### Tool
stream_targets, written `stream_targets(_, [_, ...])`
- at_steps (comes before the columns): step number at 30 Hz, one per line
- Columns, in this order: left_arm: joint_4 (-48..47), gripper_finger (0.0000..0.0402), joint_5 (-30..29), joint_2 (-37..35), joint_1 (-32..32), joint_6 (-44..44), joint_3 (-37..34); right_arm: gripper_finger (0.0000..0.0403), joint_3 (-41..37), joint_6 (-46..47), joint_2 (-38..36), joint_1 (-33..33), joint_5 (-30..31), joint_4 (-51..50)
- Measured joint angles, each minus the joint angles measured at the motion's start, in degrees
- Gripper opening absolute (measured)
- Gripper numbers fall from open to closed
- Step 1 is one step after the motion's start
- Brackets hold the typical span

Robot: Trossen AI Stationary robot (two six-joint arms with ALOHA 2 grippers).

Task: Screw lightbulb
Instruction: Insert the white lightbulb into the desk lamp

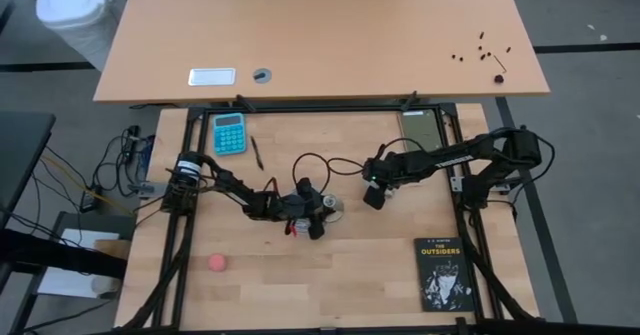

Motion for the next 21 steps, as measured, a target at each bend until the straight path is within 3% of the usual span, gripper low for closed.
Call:
stream_targets(5, [0.0, 0.0194, 0.0, 0.0, 0.0, 0.0, 0.0, 0.0266, 0.0, -1.3, -0.8, 0.0, -0.2, -1.2])
stream_targets(12, [0.0, 0.0194, 0.0, 0.0, 0.0, -0.1, 0.0, 0.0279, -0.1, -1.8, -7.0, 0.6, -2.5, 3.4])
stream_targets(15, [0.2, 0.0194, 0.0, 0.0, 0.0, -0.2, 0.0, 0.028, -0.2, -3.8, -10.4, 2.6, -4.5, 12.0])
stream_targets(21, [1.3, 0.0197, 0.1, 0.1, 0.0, -0.3, -0.1, 0.0281, -5.2, -6.0, -12.0, 7.8, -4.0, 39.5])
